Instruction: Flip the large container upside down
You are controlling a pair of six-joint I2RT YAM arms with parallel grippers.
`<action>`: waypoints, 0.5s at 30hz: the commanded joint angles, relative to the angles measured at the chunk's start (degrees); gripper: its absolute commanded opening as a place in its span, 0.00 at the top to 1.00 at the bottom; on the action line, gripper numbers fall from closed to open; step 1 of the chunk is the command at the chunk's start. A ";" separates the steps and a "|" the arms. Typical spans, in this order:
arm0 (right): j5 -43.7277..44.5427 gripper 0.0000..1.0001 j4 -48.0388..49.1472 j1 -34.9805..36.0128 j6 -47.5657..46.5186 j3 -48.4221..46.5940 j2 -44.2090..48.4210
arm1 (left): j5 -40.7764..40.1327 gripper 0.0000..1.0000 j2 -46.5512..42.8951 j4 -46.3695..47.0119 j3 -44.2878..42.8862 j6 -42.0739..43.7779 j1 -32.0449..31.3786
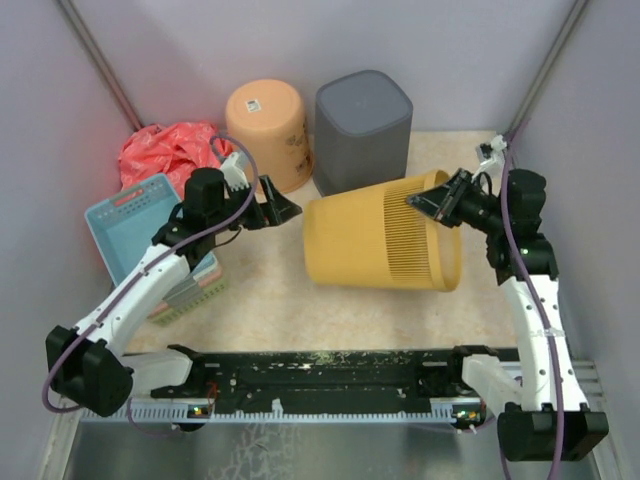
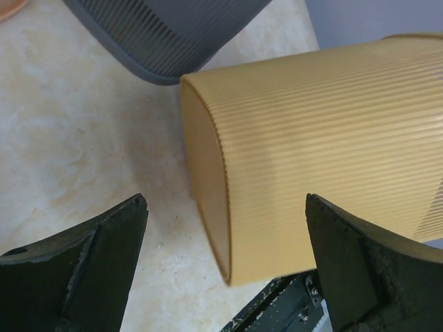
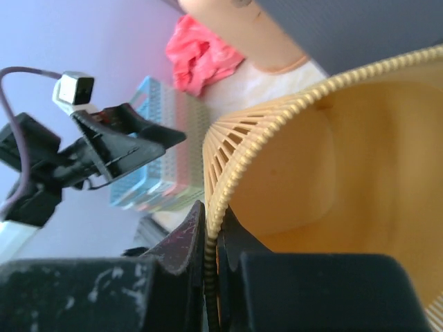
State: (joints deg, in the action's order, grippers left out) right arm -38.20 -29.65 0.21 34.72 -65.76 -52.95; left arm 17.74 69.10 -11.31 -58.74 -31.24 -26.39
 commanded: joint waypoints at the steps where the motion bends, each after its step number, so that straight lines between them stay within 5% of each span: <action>1: -12.60 1.00 33.95 0.65 22.71 11.17 1.40 | 8.25 0.00 -3.52 0.25 2.11 -3.82 4.77; 4: -13.35 1.00 56.64 0.67 36.41 20.63 0.09 | 8.92 0.00 -5.27 0.66 2.43 -4.59 5.66; 6: -13.39 1.00 63.10 0.67 38.90 23.18 -2.22 | 9.52 0.00 -6.40 0.90 2.57 -5.14 5.69; 11: -13.64 1.00 57.58 0.59 31.57 23.70 -7.45 | 13.64 0.00 -7.64 2.95 4.39 -5.69 5.65; 15: -13.03 0.70 40.84 0.42 16.73 18.45 -10.55 | 10.72 0.00 -7.87 -2.43 2.75 -2.93 5.70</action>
State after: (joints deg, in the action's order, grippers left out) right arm -50.57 16.64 0.60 63.29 -40.53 -62.08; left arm 28.64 61.98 -10.33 -55.02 -36.03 -20.84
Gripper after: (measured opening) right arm 0.206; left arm 0.997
